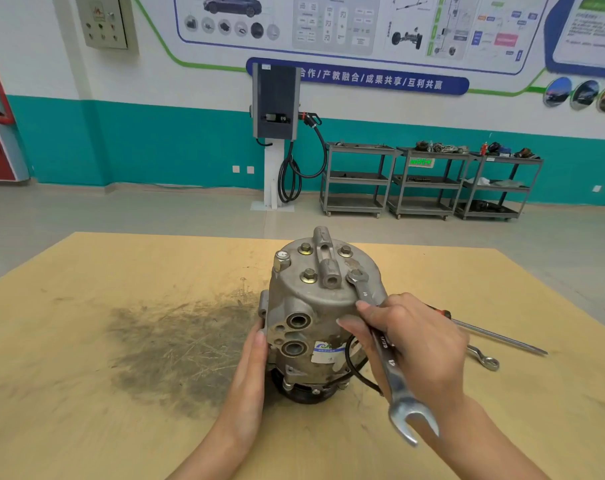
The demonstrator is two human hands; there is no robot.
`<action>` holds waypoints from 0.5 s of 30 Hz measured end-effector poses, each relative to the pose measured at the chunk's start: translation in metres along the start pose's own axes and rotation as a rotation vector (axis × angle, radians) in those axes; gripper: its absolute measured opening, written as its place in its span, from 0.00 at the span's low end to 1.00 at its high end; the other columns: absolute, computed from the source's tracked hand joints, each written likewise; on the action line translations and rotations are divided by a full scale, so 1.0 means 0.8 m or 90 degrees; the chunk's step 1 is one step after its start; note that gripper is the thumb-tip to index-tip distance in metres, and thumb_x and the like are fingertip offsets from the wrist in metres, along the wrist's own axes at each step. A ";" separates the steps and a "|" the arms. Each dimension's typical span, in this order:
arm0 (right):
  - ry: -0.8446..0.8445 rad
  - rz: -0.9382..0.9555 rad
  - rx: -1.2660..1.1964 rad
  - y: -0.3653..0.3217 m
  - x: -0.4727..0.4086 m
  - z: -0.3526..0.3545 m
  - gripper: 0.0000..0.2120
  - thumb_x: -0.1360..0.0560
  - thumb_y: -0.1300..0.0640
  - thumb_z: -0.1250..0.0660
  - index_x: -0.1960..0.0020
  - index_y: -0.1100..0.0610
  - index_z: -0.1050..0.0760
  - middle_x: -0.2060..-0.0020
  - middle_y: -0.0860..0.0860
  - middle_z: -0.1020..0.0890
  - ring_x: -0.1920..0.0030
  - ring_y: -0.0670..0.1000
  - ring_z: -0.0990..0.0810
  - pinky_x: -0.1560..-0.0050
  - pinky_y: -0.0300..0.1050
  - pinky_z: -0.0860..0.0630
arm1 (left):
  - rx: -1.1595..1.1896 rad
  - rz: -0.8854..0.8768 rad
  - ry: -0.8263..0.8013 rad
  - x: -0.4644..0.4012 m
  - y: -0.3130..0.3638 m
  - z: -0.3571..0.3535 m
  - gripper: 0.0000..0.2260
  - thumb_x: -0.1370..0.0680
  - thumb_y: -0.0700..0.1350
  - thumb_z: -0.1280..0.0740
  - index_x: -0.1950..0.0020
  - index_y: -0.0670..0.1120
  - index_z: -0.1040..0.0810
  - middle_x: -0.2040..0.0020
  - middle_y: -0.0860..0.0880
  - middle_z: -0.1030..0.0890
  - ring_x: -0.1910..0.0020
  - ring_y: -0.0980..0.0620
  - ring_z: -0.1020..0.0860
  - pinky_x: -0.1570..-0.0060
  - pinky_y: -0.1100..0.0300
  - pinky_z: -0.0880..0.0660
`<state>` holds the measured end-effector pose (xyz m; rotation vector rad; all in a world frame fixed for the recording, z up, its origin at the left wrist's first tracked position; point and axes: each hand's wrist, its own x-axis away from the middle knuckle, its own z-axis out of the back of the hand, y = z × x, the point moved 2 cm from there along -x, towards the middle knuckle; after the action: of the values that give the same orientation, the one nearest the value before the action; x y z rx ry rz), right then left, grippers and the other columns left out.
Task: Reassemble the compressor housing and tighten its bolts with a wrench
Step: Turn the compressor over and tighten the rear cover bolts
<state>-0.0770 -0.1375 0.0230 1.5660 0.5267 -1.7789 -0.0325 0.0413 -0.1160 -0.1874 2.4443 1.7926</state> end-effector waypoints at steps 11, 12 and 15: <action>0.109 -0.538 -0.482 0.050 -0.021 0.012 0.12 0.19 0.51 0.44 0.60 0.52 0.29 0.74 0.47 0.27 0.73 0.49 0.31 0.74 0.37 0.38 | -0.006 -0.002 0.005 0.000 0.001 -0.002 0.42 0.33 0.76 0.39 0.23 0.57 0.34 0.25 0.60 0.30 0.24 0.61 0.36 0.20 0.48 0.45; 0.093 -0.627 -0.550 0.060 -0.021 0.009 0.13 0.18 0.53 0.45 0.59 0.54 0.30 0.75 0.49 0.28 0.73 0.49 0.32 0.75 0.37 0.40 | -0.007 -0.001 0.002 0.000 0.001 -0.002 0.43 0.34 0.77 0.38 0.23 0.58 0.34 0.25 0.61 0.30 0.24 0.62 0.36 0.20 0.48 0.45; 0.026 -0.790 -0.686 0.079 -0.020 -0.004 0.14 0.17 0.56 0.49 0.58 0.59 0.31 0.76 0.52 0.30 0.74 0.49 0.34 0.78 0.38 0.42 | -0.004 -0.003 -0.008 -0.002 0.000 -0.003 0.45 0.35 0.80 0.37 0.23 0.58 0.34 0.26 0.60 0.29 0.24 0.60 0.35 0.21 0.47 0.44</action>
<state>-0.0286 -0.1743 0.0474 0.4148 2.3297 -1.5903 -0.0310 0.0393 -0.1150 -0.1828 2.4281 1.7945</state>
